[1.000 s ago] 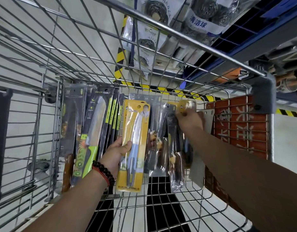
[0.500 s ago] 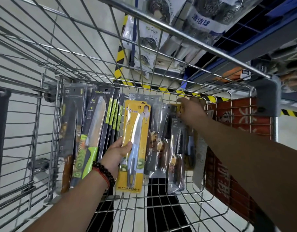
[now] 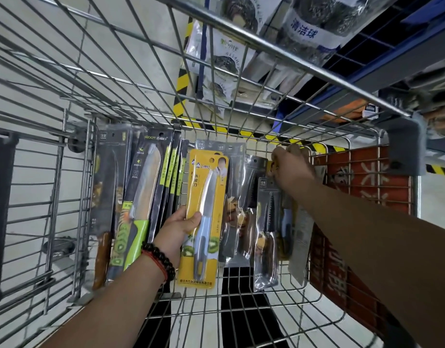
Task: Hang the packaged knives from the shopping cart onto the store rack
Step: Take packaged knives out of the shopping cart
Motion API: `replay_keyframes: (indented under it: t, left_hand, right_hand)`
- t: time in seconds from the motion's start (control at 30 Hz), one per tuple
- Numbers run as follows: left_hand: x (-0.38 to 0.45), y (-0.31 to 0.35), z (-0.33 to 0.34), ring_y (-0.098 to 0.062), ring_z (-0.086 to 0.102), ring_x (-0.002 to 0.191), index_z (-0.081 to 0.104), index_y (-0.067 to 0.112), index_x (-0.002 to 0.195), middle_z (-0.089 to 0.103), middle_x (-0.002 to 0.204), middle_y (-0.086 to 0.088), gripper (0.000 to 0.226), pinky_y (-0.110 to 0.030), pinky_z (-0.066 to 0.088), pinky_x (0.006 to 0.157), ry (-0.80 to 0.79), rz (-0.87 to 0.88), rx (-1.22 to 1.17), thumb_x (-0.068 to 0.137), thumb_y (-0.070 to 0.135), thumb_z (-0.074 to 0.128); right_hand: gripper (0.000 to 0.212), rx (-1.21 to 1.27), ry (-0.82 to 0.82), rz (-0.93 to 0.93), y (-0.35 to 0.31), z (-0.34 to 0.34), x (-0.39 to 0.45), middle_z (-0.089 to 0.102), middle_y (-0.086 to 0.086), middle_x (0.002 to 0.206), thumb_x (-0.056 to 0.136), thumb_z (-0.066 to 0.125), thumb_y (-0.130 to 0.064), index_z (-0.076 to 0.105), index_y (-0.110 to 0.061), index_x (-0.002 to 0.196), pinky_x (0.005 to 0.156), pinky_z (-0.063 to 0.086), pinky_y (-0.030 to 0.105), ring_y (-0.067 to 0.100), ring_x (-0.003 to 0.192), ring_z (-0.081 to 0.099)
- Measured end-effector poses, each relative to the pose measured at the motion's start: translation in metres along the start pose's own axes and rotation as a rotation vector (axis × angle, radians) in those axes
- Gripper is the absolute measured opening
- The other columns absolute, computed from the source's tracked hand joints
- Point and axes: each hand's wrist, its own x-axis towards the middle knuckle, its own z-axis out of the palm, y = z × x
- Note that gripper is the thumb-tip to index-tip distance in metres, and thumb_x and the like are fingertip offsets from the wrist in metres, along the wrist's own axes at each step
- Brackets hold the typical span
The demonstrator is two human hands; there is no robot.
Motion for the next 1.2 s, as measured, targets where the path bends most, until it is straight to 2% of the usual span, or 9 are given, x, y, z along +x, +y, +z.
replay_keyframes:
  t: [0.17, 0.27, 0.33, 0.43, 0.53, 0.63, 0.8, 1.03, 1.2]
  left_hand:
    - [-0.006, 0.005, 0.002, -0.015, 0.046, 0.118, 0.057, 0.026, 0.111, 0.06, 0.111, 0.012, 0.021, -0.032, 0.028, 0.102, -0.022, 0.005, 0.048, 0.092, 0.017, 0.06]
    - [-0.016, 0.011, 0.012, -0.005, 0.051, 0.094, 0.059, 0.029, 0.097, 0.058, 0.096, 0.016, 0.015, -0.025, 0.035, 0.083, -0.044, 0.021, 0.058, 0.094, 0.014, 0.056]
    - [-0.018, 0.013, 0.015, -0.006, 0.048, 0.093, 0.055, 0.032, 0.085, 0.056, 0.088, 0.019, 0.021, -0.026, 0.032, 0.086, -0.057, 0.015, 0.082, 0.095, 0.014, 0.055]
    - [-0.016, 0.012, 0.013, -0.011, 0.042, 0.118, 0.061, 0.032, 0.098, 0.059, 0.108, 0.016, 0.014, -0.036, 0.023, 0.106, -0.04, -0.022, 0.087, 0.094, 0.019, 0.058]
    - [-0.022, 0.017, 0.016, -0.011, 0.034, 0.126, 0.052, 0.022, 0.13, 0.048, 0.123, 0.013, 0.038, -0.044, 0.017, 0.113, -0.068, -0.012, 0.056, 0.093, 0.021, 0.06]
    - [-0.032, 0.022, 0.021, -0.011, 0.044, 0.108, 0.059, 0.026, 0.103, 0.056, 0.101, 0.017, 0.014, -0.034, 0.026, 0.101, -0.079, 0.036, 0.101, 0.096, 0.015, 0.055]
    - [-0.043, 0.039, 0.032, 0.005, 0.06, 0.086, 0.061, 0.032, 0.094, 0.065, 0.085, 0.026, 0.021, -0.012, 0.043, 0.072, -0.106, 0.238, 0.252, 0.097, 0.013, 0.053]
    - [-0.063, 0.067, 0.072, -0.013, 0.065, 0.091, 0.067, 0.026, 0.098, 0.073, 0.099, 0.008, 0.02, -0.034, 0.048, 0.087, -0.246, 0.364, 0.4, 0.096, 0.011, 0.054]
    - [-0.071, 0.066, 0.074, -0.009, 0.07, 0.08, 0.063, 0.026, 0.114, 0.074, 0.094, 0.009, 0.021, -0.022, 0.056, 0.07, -0.441, 0.229, 0.338, 0.098, 0.024, 0.049]
  right_hand:
    - [0.013, 0.136, -0.061, 0.007, 0.0, -0.025, -0.002, 0.061, 0.006, 0.096, 0.08, 0.066, -0.01, 0.057, -0.018, 0.083, 0.067, 0.05, 0.031, 0.023, 0.086, 0.056]
    - [0.014, 0.108, -0.087, -0.023, 0.005, -0.054, -0.015, 0.063, 0.002, 0.087, 0.074, 0.074, -0.016, 0.062, -0.019, 0.08, 0.062, 0.042, 0.026, 0.023, 0.085, 0.058]
    - [0.017, 0.103, -0.078, -0.045, 0.009, -0.076, -0.033, 0.062, 0.001, 0.091, 0.073, 0.075, -0.018, 0.062, -0.021, 0.084, 0.062, 0.042, 0.026, 0.023, 0.088, 0.057]
    - [0.031, 0.029, -0.044, -0.022, 0.018, -0.108, -0.065, 0.06, -0.004, 0.103, 0.078, 0.075, -0.032, 0.067, -0.031, 0.108, 0.078, 0.049, 0.035, 0.024, 0.1, 0.057]
    - [0.02, -0.006, 0.062, -0.041, 0.026, -0.138, -0.097, 0.064, -0.002, 0.099, 0.084, 0.07, -0.036, 0.07, -0.028, 0.102, 0.078, 0.051, 0.036, 0.027, 0.097, 0.061]
    - [0.009, -0.057, 0.171, -0.105, 0.028, -0.169, -0.124, 0.062, -0.001, 0.085, 0.086, 0.067, -0.037, 0.067, -0.028, 0.088, 0.072, 0.052, 0.038, 0.024, 0.081, 0.055]
    - [0.016, -0.032, 0.267, -0.252, 0.014, -0.236, -0.166, 0.053, -0.005, 0.069, 0.08, 0.06, -0.042, 0.056, -0.028, 0.074, 0.063, 0.05, 0.042, 0.026, 0.066, 0.053]
    - [0.018, 0.274, -0.13, -0.349, -0.02, -0.261, -0.165, 0.058, -0.003, 0.057, 0.083, 0.071, -0.031, 0.065, -0.017, 0.073, 0.049, 0.046, 0.024, 0.005, 0.051, 0.055]
    - [0.011, 0.518, -0.248, -0.332, -0.033, -0.188, -0.126, 0.061, -0.004, 0.073, 0.085, 0.073, -0.022, 0.069, -0.012, 0.088, 0.052, 0.045, 0.016, -0.004, 0.056, 0.054]
